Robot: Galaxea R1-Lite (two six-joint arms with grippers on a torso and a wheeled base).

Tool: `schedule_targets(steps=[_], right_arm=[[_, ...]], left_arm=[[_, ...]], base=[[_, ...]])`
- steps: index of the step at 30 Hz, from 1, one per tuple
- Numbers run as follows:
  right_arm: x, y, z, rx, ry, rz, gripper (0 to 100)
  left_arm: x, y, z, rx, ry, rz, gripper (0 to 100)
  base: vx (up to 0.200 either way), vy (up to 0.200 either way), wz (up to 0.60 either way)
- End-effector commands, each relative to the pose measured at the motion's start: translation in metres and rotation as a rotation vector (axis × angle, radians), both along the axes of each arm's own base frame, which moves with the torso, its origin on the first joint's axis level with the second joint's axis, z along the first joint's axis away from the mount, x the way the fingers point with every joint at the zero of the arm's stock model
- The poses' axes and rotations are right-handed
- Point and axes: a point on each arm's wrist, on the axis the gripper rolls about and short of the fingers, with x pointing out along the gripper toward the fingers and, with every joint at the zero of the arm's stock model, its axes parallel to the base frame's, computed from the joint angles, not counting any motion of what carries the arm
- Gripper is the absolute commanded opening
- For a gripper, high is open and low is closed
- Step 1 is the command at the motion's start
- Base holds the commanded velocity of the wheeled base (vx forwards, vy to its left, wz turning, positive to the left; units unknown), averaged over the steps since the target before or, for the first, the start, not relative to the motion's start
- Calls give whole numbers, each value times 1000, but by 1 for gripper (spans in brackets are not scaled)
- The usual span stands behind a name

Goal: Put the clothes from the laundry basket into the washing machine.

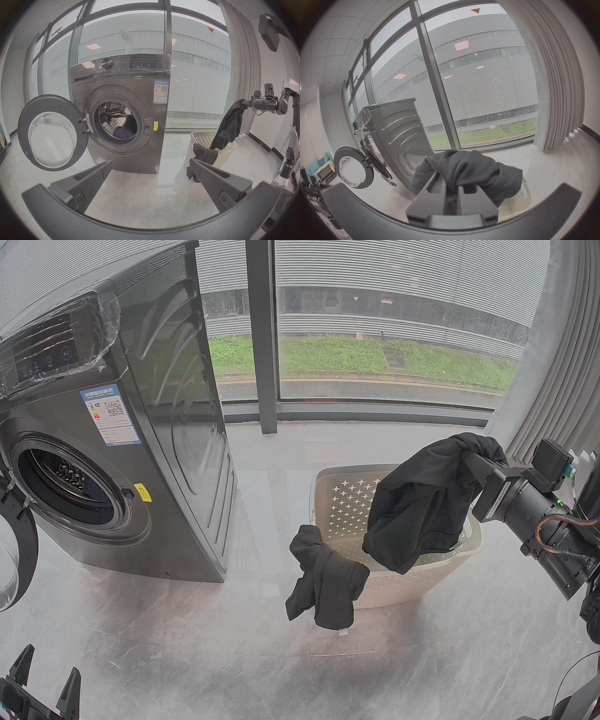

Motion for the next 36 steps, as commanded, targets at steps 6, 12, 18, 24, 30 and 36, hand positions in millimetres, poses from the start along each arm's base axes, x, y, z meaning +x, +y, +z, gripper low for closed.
schedule_targets(steps=[6,12,18,24,30,36], right_arm=[[0,2,-2,-6,4,10,0],[-1,3,-2,-7,5,18,0],[-3,5,-2,-3,3,30,0],[-3,6,-1,5,-13,33,0],[-3,6,-1,4,-12,39,0],[-4,8,-2,3,-9,48,0]], left_arm=[[0,0,-4,-2,0,1,100],[0,0,-4,-2,0,1,100],[0,0,-4,-2,0,1,100],[0,0,-4,-2,0,1,100],[0,0,-4,-2,0,1,100],[0,0,-4,-2,0,1,100]], base=[[0,200,0],[0,200,0],[0,200,0],[0,200,0],[0,200,0],[0,33,0]])
